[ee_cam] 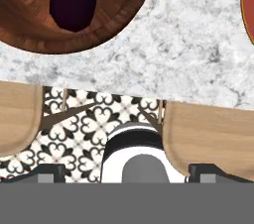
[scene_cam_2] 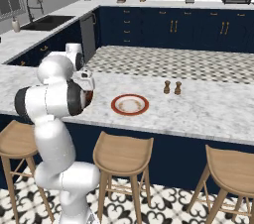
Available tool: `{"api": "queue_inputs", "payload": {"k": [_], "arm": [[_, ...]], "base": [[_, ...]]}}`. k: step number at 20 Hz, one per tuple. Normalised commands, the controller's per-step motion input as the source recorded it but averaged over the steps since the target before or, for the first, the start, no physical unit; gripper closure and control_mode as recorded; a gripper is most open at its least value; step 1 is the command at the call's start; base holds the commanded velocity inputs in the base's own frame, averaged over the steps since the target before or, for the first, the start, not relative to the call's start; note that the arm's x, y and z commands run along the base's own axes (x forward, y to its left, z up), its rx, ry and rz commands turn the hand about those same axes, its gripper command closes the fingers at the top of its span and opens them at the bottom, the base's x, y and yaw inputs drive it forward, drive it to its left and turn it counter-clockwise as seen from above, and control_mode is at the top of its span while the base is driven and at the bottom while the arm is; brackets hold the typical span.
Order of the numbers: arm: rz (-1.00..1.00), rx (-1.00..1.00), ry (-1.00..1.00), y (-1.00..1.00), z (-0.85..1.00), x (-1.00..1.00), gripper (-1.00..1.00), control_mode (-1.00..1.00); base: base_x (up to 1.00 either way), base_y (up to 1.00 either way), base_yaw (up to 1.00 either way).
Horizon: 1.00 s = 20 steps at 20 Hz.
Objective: Pick the chicken drumstick and eggplant from their plates and place them in the bowl. Then put the bowl in the fridge.
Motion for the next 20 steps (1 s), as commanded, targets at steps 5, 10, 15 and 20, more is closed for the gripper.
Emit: {"api": "queue_inputs", "payload": {"k": [5, 10, 15, 20], "arm": [[-0.02, 0.0, -0.09, -0.36, 0.3, -0.73, -1.0, -1.0], [0.0, 0.0, -0.03, 0.0, 0.23, -0.15, -1.0, 1.0], [0.0, 0.0, 0.0, 0.0, 0.0, 0.0, -1.0, 1.0], [0.0, 0.0, 0.0, 0.0, 0.0, 0.0, -1.0, 1.0]], "base": [[0.0, 0.0, 0.0], [-0.21, 0.38, 0.0], [-0.11, 1.0, 0.0], [-0.05, 1.0, 0.0]]}}
